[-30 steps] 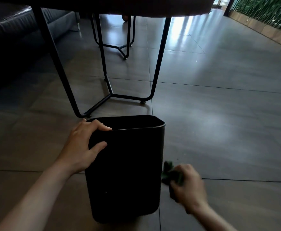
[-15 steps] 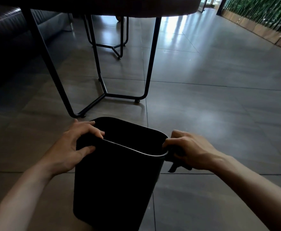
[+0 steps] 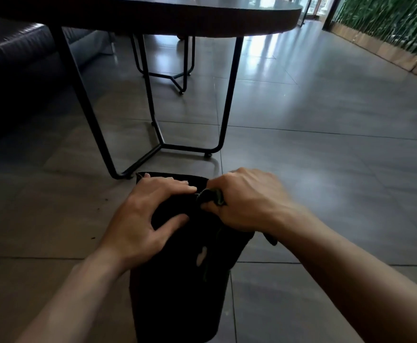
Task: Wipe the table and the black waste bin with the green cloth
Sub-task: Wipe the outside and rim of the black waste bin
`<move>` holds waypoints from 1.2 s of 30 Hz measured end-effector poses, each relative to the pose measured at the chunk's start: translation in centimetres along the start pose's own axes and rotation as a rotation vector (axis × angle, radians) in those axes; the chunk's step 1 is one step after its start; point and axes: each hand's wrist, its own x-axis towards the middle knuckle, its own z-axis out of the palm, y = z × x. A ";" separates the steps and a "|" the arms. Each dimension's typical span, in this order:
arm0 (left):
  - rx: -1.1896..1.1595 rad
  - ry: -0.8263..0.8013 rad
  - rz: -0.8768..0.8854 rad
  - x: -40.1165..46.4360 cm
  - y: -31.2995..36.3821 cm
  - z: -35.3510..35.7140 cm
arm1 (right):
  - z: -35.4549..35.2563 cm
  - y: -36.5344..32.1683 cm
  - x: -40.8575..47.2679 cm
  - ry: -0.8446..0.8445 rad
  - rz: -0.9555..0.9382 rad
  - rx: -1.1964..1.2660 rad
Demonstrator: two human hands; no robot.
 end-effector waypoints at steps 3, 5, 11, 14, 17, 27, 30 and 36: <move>-0.013 0.038 -0.060 0.0 -0.9 -1.0 | 0.8 0.1 -1.0 0.143 0.021 0.241; -0.032 0.055 -0.099 -0.1 -1.5 -1.7 | 1.1 0.2 -1.8 0.252 0.087 0.599; -0.057 0.078 -0.167 0.3 -3.7 -2.3 | 6.5 -4.9 -1.4 0.695 0.112 0.886; -0.129 0.094 -0.159 0.2 -4.3 -2.4 | 11.2 -7.5 -2.1 0.608 -0.058 0.598; -0.188 0.105 -0.206 -0.2 -4.9 -3.3 | 15.3 -8.0 -3.8 0.473 -0.268 0.274; -0.249 0.030 -0.284 -1.0 -4.6 -4.4 | 18.0 -4.4 -4.4 0.568 -0.556 -0.017; -0.233 0.039 -0.256 -0.8 -4.2 -4.2 | 14.6 -4.7 -0.8 0.723 -0.279 0.158; -0.276 0.072 -0.256 -1.1 -5.2 -4.2 | 16.7 -6.0 -2.2 0.660 -0.477 -0.010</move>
